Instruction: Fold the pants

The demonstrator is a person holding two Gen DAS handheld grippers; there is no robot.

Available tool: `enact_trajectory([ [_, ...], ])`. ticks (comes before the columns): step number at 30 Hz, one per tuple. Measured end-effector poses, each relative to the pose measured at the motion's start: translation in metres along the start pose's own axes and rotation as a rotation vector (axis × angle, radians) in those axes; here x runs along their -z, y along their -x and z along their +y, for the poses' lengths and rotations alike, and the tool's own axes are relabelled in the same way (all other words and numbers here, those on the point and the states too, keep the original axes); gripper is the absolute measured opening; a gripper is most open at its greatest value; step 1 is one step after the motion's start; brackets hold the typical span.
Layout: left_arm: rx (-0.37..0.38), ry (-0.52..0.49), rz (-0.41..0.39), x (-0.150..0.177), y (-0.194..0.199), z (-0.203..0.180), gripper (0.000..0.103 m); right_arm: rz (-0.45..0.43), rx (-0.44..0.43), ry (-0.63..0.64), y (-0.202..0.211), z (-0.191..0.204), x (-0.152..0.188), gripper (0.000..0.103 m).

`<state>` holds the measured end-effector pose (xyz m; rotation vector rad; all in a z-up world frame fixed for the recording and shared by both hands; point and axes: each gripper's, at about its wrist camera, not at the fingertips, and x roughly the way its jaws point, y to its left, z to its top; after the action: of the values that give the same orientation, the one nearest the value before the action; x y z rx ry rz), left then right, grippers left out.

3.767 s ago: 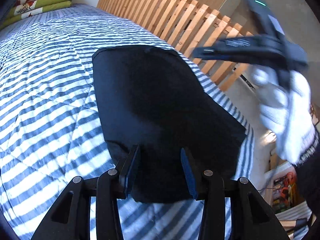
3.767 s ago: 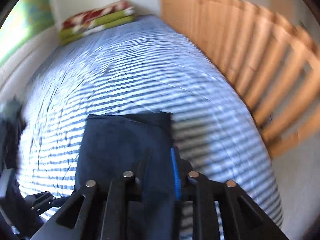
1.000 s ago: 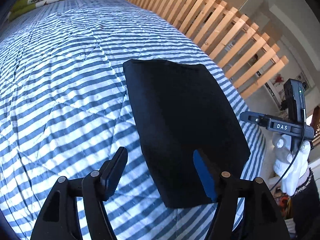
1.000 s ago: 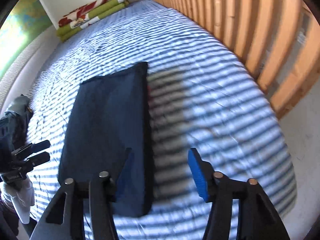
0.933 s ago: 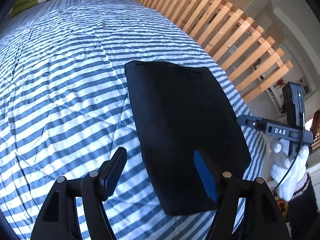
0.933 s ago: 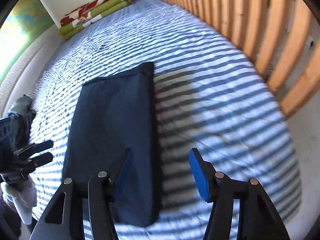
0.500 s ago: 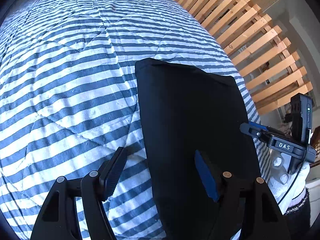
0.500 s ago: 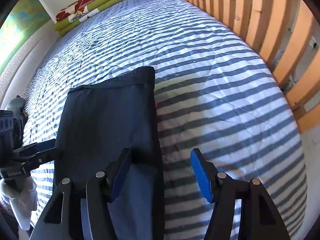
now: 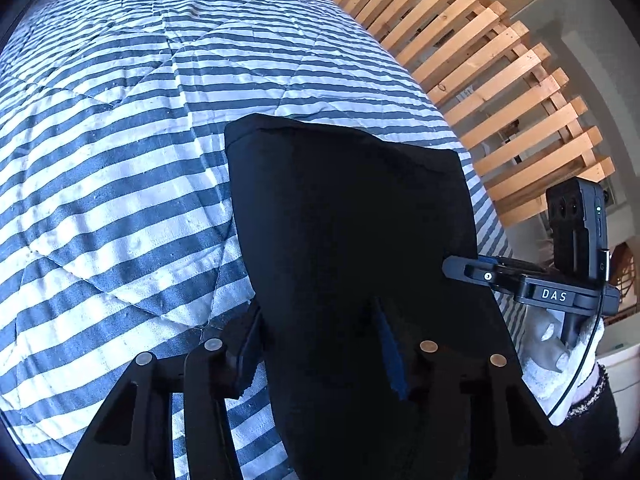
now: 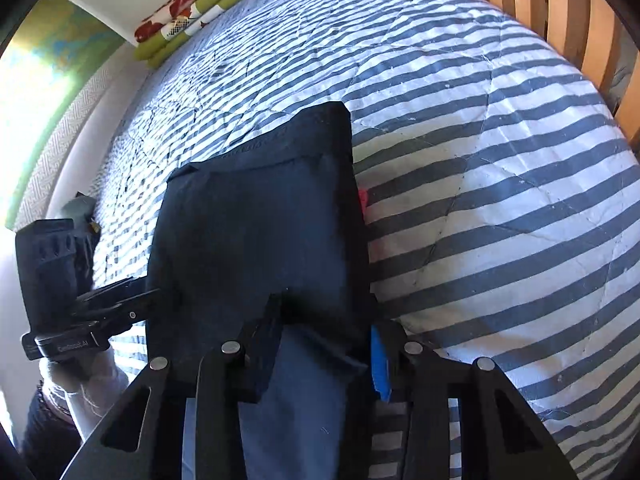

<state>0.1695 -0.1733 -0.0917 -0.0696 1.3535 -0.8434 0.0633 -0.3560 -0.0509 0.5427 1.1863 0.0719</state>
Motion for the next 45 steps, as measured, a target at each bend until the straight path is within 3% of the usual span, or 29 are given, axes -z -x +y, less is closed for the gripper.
enact_trajectory([
  [3, 0.016, 0.026, -0.003, -0.003, -0.004, 0.002, 0.047, -0.005, -0.031, -0.033, -0.002, -0.004, -0.002, 0.036],
  [4, 0.009, 0.019, -0.009, -0.003, -0.005, 0.0, 0.039, -0.013, -0.023, -0.031, -0.002, -0.002, -0.002, 0.035],
  [8, 0.004, -0.03, -0.049, 0.0, 0.003, -0.014, 0.02, -0.067, 0.063, 0.014, 0.005, 0.017, 0.001, 0.022],
  [11, 0.049, -0.031, -0.075, -0.004, 0.017, -0.021, 0.012, -0.107, 0.034, 0.014, 0.023, 0.024, -0.001, 0.012],
  [16, 0.052, -0.041, -0.059, -0.009, 0.019, -0.025, 0.012, -0.094, 0.085, 0.063, 0.024, 0.035, -0.004, 0.013],
  [20, 0.067, 0.004, -0.04, -0.007, 0.015, -0.008, 0.017, -0.042, 0.079, -0.01, 0.018, 0.015, -0.004, 0.047],
  [25, 0.05, 0.023, -0.019, -0.004, 0.004, 0.002, 0.028, 0.05, -0.036, -0.02, -0.004, 0.001, 0.003, 0.049],
  [28, 0.032, 0.012, -0.022, -0.003, -0.004, 0.001, 0.028, 0.027, -0.063, -0.021, -0.012, 0.009, 0.004, 0.034],
  [30, 0.022, 0.005, -0.036, -0.001, -0.002, -0.002, 0.023, 0.01, -0.04, 0.003, -0.015, 0.023, 0.005, 0.017],
  [32, 0.024, -0.015, -0.049, 0.001, 0.004, -0.008, 0.014, -0.021, -0.002, 0.048, -0.01, 0.035, 0.009, 0.015],
  [38, 0.075, -0.024, -0.095, -0.012, 0.033, -0.026, 0.011, -0.111, 0.034, 0.083, 0.022, 0.056, 0.006, 0.013],
  [41, 0.081, -0.037, -0.143, -0.038, 0.045, -0.035, 0.011, -0.157, 0.08, 0.13, 0.04, 0.067, -0.019, 0.013],
  [45, 0.059, -0.022, -0.222, -0.09, 0.047, -0.033, 0.011, -0.211, 0.175, 0.194, 0.044, 0.09, -0.076, 0.013],
])
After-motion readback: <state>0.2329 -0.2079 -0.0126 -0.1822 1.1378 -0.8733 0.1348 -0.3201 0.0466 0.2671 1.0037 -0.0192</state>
